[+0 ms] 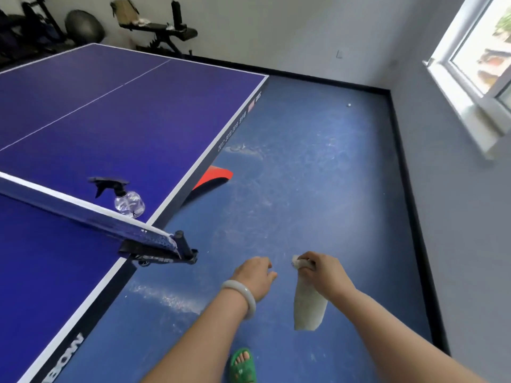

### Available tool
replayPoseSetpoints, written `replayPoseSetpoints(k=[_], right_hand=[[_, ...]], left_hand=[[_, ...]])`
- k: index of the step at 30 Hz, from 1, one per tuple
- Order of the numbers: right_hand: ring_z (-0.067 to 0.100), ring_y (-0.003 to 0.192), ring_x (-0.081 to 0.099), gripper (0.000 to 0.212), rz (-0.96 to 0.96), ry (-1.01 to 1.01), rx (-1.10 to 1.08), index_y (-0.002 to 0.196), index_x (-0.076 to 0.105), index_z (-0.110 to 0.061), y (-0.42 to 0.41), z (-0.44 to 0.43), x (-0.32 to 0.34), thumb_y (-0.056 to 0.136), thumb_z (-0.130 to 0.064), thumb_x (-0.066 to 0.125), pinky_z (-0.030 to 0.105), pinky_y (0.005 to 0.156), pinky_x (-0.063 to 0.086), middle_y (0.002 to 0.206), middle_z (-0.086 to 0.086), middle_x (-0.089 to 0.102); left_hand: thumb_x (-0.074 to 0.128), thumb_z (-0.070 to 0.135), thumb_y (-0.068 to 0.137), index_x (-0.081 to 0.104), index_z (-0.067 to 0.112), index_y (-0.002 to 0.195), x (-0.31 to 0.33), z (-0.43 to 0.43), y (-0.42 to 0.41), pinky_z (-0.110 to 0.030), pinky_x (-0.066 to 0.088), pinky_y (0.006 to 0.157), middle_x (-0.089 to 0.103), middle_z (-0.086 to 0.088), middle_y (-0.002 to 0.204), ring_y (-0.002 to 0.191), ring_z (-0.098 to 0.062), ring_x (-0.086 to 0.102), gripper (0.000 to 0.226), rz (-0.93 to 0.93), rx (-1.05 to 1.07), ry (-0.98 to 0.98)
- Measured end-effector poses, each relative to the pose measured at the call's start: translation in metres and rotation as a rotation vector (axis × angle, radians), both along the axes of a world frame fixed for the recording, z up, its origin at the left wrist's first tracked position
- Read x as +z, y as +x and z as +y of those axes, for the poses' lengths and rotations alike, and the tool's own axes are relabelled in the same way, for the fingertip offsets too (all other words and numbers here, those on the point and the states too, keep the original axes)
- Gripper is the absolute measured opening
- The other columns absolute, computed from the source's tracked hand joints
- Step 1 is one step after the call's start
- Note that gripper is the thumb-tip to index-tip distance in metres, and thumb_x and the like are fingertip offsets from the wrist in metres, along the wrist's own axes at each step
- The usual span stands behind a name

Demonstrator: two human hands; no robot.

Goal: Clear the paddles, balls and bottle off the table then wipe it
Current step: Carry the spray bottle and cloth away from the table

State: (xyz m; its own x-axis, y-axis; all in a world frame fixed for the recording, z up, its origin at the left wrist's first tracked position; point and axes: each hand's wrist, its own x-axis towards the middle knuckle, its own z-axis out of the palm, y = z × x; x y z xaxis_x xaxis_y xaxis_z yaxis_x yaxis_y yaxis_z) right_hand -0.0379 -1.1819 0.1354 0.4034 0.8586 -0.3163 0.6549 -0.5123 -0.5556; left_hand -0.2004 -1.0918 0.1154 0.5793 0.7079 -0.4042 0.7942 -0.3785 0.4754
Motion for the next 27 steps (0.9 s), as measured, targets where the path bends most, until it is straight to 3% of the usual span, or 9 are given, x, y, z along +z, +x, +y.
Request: replayPoseSetpoints(k=[6, 10, 13, 16, 19, 21, 24, 26, 27], right_hand=[[0.014, 0.083, 0.060, 0.019, 0.039, 0.061, -0.007, 0.105, 0.071, -0.021, 0.059, 0.102, 0.006, 0.089, -0.019, 0.062, 0.022, 0.064, 0.038, 0.088, -0.006, 0.067], [0.010, 0.083, 0.062, 0.016, 0.113, 0.062, 0.041, 0.100, 0.071, -0.026, 0.085, 0.169, -0.001, 0.086, -0.020, 0.064, 0.005, 0.056, 0.038, 0.085, -0.009, 0.068], [0.008, 0.081, 0.062, 0.014, 0.179, 0.079, 0.137, 0.096, 0.073, -0.024, 0.105, 0.225, -0.011, 0.083, -0.019, 0.071, 0.004, 0.059, 0.040, 0.085, -0.009, 0.070], [0.009, 0.081, 0.062, 0.013, 0.216, 0.063, 0.255, 0.096, 0.073, -0.023, 0.126, 0.276, -0.020, 0.083, -0.022, 0.073, 0.005, 0.061, 0.040, 0.083, -0.009, 0.070], [0.014, 0.091, 0.063, 0.019, 0.238, 0.031, 0.385, 0.104, 0.071, -0.023, 0.146, 0.321, -0.027, 0.085, -0.022, 0.071, 0.008, 0.065, 0.040, 0.091, -0.007, 0.068], [0.020, 0.107, 0.060, 0.031, 0.218, 0.024, 0.411, 0.121, 0.065, -0.022, 0.152, 0.349, -0.032, 0.090, -0.024, 0.065, 0.021, 0.085, 0.044, 0.113, 0.001, 0.064], [0.032, 0.130, 0.043, 0.041, -0.004, -0.098, 0.445, 0.140, 0.050, -0.013, 0.151, 0.385, -0.041, 0.100, -0.024, 0.048, 0.036, 0.108, 0.035, 0.143, 0.013, 0.045], [0.035, 0.123, 0.048, 0.040, 0.097, -0.234, 0.355, 0.133, 0.052, -0.006, 0.141, 0.399, -0.046, 0.101, -0.027, 0.044, 0.035, 0.099, 0.039, 0.136, 0.018, 0.048], [0.034, 0.108, 0.055, 0.033, 0.175, -0.277, 0.340, 0.118, 0.059, -0.004, 0.134, 0.402, -0.048, 0.101, -0.028, 0.043, 0.034, 0.087, 0.042, 0.121, 0.020, 0.055]], left_hand=[[0.056, 0.037, 0.095, 0.058, 0.015, 0.129, 0.011, 0.101, 0.059, -0.032, 0.044, 0.100, 0.059, -0.005, 0.131, 0.120, -0.023, 0.055, 0.040, -0.027, 0.074, -0.046], [0.066, 0.037, 0.089, 0.065, 0.017, 0.118, 0.005, 0.145, 0.094, -0.028, 0.047, 0.092, 0.066, -0.001, 0.118, 0.107, -0.018, 0.061, 0.036, -0.150, 0.225, -0.234], [0.067, 0.023, 0.085, 0.065, 0.015, 0.087, 0.002, 0.174, 0.125, -0.022, 0.048, 0.063, 0.064, -0.012, 0.079, 0.072, -0.018, 0.063, 0.009, -0.283, 0.417, -0.259], [0.066, 0.014, 0.084, 0.059, 0.019, 0.075, 0.002, 0.202, 0.151, -0.009, 0.032, 0.042, 0.054, -0.002, 0.057, 0.049, -0.005, 0.047, 0.013, -0.361, 0.617, -0.251], [0.067, 0.015, 0.086, 0.055, 0.020, 0.068, 0.005, 0.225, 0.168, -0.021, 0.034, 0.054, 0.048, 0.005, 0.059, 0.061, -0.016, 0.042, 0.022, -0.375, 0.764, -0.318], [0.064, 0.017, 0.090, 0.053, 0.017, 0.065, 0.007, 0.237, 0.169, -0.028, 0.027, 0.061, 0.044, -0.002, 0.063, 0.067, -0.019, 0.035, 0.027, -0.389, 0.864, -0.328], [0.063, 0.019, 0.092, 0.062, 0.011, 0.070, 0.017, 0.246, 0.157, -0.030, 0.025, 0.062, 0.040, -0.005, 0.067, 0.068, -0.018, 0.032, 0.024, -0.472, 1.073, -0.341], [0.059, 0.006, 0.093, 0.068, -0.006, 0.092, 0.021, 0.247, 0.144, -0.028, 0.032, 0.070, 0.050, -0.005, 0.068, 0.074, -0.018, 0.042, 0.015, -0.631, 1.224, -0.395], [0.055, 0.001, 0.094, 0.066, -0.009, 0.095, 0.024, 0.247, 0.138, -0.027, 0.036, 0.071, 0.055, -0.005, 0.069, 0.074, -0.018, 0.049, 0.015, -0.724, 1.295, -0.425]])
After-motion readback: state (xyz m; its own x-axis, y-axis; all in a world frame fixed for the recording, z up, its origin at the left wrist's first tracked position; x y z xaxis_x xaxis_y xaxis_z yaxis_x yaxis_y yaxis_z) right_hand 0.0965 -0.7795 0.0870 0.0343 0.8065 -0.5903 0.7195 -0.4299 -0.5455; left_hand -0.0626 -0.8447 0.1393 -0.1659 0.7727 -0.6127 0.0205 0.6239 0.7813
